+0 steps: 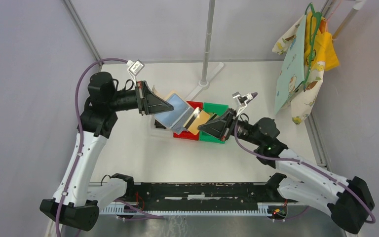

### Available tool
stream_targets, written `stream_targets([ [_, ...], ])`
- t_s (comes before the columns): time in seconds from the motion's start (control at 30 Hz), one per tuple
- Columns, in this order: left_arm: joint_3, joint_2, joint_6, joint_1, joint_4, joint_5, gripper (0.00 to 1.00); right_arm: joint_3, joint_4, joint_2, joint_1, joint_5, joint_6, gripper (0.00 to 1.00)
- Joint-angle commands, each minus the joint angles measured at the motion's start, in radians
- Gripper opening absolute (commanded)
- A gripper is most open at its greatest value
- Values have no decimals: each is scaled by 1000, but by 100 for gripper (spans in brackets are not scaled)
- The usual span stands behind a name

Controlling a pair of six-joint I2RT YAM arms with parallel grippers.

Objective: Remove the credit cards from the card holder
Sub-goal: Remove the credit card from the card holder, then place the credit card in the storage box.

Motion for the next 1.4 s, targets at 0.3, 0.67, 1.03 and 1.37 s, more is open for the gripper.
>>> stream_targets([
  [0.3, 107, 3, 74, 6, -17, 163, 6, 187, -1020, -53, -192, 65, -512, 0],
  [0.67, 125, -7, 85, 6, -24, 234, 6, 266, -1026, 157, -251, 144, -553, 0],
  [1.03, 129, -25, 167, 6, -97, 239, 6, 422, -1040, 412, -267, 231, -588, 0],
  [1.37, 136, -44, 179, 6, -102, 258, 6, 487, -1026, 542, -267, 253, -604, 22],
])
